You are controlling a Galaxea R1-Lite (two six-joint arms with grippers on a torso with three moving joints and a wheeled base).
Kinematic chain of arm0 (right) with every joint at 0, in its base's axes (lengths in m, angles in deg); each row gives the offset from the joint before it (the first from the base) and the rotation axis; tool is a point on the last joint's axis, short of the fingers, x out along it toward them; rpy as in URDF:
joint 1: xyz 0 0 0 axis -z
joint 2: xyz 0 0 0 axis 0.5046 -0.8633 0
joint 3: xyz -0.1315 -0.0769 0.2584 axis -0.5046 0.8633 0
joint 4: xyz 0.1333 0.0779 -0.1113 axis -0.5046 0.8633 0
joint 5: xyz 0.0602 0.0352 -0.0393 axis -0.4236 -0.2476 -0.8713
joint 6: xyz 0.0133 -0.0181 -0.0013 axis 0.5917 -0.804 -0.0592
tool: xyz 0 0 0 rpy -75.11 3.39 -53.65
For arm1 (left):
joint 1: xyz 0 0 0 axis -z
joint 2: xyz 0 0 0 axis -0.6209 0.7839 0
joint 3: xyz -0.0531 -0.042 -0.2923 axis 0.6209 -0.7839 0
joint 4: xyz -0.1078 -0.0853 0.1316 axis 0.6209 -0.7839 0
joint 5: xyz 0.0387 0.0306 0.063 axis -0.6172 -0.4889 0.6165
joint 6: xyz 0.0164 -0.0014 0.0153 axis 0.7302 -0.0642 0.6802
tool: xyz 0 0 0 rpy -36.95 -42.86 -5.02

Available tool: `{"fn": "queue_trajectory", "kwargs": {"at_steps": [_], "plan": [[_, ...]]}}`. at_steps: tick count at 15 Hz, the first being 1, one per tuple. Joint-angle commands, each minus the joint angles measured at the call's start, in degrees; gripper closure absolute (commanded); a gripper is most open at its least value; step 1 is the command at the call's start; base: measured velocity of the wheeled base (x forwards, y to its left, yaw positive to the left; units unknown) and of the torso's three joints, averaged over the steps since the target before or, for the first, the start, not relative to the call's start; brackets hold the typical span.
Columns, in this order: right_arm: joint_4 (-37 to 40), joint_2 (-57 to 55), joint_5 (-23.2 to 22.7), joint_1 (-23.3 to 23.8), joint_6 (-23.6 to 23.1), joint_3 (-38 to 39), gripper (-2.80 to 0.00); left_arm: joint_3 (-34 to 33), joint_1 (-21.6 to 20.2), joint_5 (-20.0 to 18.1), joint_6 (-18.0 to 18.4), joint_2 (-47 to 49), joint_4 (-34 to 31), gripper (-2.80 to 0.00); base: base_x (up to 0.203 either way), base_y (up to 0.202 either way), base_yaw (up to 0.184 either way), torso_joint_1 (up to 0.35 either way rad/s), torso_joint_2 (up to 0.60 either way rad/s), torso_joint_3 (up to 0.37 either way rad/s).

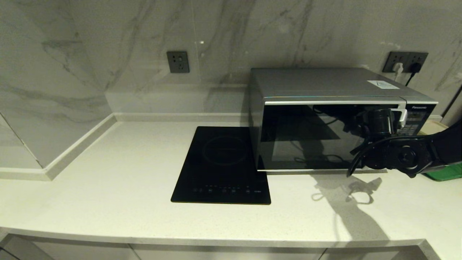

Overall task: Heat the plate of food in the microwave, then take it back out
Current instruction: Open the microwave oven

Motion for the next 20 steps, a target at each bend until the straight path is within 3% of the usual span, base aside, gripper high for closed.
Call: {"fn": "queue_trajectory", "kwargs": {"at_steps": [1,8,13,20], "plan": [[-0.04,1.21,0.5,-0.15,0.15,0.53,-2.8,-0.01,-0.02,0.02,-0.04,0.0,0.02,0.0,0.0,0.0,0.0,0.0,0.0,0.0],[0.41,7.27,0.48,-5.12,1.39,6.35,-2.8,-0.01,-0.02,0.02,-0.04,0.0,0.02,0.0,0.0,0.0,0.0,0.0,0.0,0.0],[0.15,4.34,-0.19,-5.21,1.56,6.42,-2.8,-0.01,-0.02,0.02,-0.04,0.0,0.02,0.0,0.0,0.0,0.0,0.0,0.0,0.0],[0.33,-0.38,-0.11,-2.8,1.56,0.11,-2.8,-0.01,-0.02,0.02,-0.04,0.0,0.02,0.0,0.0,0.0,0.0,0.0,0.0,0.0]]}}
